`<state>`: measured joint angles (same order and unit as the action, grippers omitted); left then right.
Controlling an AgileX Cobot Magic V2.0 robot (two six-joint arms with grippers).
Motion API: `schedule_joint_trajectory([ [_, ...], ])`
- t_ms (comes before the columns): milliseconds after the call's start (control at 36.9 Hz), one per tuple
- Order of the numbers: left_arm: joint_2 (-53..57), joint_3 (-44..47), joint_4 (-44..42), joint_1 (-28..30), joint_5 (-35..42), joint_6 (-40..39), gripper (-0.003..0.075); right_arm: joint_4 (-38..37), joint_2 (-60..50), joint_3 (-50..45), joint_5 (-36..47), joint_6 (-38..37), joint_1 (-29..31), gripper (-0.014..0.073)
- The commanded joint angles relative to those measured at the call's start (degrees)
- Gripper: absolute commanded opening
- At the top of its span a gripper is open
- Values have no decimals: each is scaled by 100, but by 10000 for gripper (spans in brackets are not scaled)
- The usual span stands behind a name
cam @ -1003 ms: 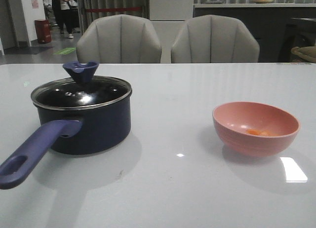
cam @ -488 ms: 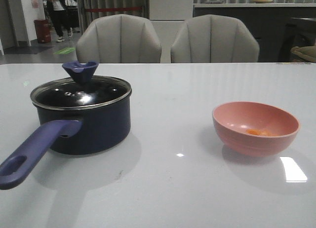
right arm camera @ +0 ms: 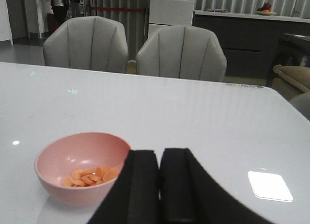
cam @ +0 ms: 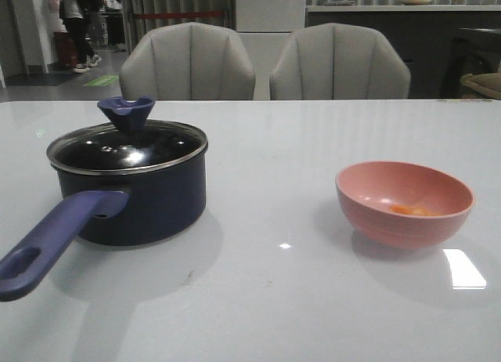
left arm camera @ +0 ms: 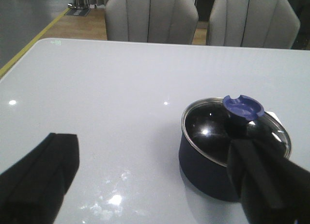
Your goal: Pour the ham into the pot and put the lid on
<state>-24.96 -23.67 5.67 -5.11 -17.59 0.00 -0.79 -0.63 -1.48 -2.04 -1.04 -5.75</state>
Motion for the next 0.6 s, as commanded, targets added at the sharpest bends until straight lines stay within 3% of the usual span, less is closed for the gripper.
schedule_joint_trajectory([
  [0,-324,-432,-34,-180,282,-83,673,-39,-108,22,506,-8,11,146],
  [569,-3947,-3465,330,-387,-1456,-83,603,-39,-108,22,506,-8,11,146],
])
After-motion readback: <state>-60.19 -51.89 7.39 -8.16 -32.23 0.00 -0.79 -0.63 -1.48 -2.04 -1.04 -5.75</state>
